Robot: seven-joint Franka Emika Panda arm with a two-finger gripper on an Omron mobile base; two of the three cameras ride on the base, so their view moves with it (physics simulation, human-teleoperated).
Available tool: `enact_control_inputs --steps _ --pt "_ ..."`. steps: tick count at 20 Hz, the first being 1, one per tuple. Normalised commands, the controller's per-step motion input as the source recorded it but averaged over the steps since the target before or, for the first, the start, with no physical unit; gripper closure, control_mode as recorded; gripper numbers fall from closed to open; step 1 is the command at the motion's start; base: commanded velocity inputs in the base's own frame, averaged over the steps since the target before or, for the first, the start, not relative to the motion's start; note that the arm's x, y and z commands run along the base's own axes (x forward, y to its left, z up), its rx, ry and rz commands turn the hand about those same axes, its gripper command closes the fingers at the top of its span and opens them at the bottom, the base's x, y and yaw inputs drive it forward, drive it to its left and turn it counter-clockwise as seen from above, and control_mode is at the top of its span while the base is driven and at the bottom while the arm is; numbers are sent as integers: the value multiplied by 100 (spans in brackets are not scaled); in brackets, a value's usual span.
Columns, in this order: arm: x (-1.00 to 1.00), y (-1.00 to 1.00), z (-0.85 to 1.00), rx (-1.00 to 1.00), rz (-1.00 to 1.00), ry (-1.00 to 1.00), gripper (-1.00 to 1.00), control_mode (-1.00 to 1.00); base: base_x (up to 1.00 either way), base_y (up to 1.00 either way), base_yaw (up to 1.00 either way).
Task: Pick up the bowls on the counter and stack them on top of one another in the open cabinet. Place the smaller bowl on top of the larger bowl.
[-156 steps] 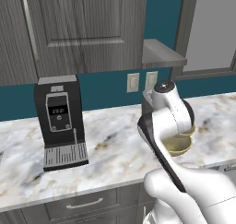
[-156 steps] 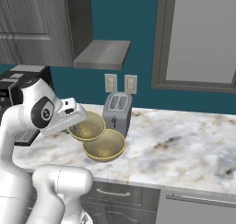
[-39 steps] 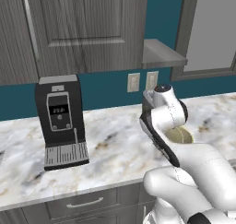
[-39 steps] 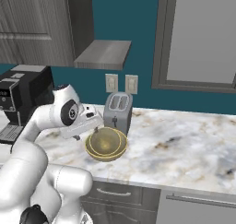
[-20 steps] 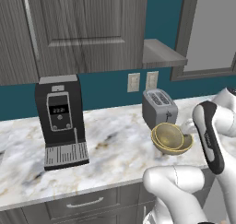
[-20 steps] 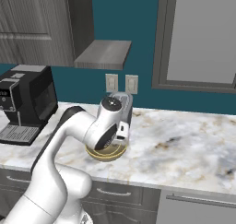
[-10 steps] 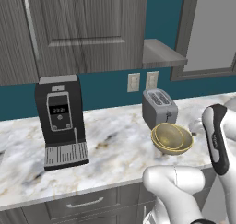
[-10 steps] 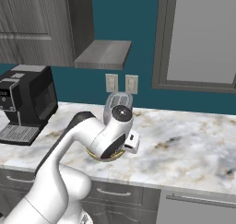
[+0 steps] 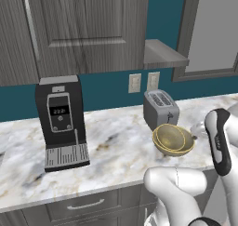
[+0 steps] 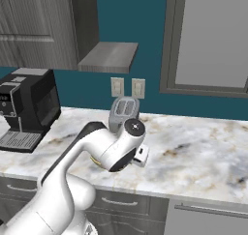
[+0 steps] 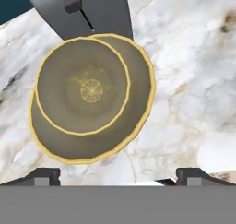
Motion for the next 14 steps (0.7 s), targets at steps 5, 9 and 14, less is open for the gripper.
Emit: enact_control_inputs --steps 5,9,14 --pt "18 4 -38 4 -4 0 -100 -100 0 0 0" --pt "35 6 -42 9 -6 0 -100 -100 0 0 0" --pt "37 2 -43 9 -6 2 -100 -100 0 0 0"
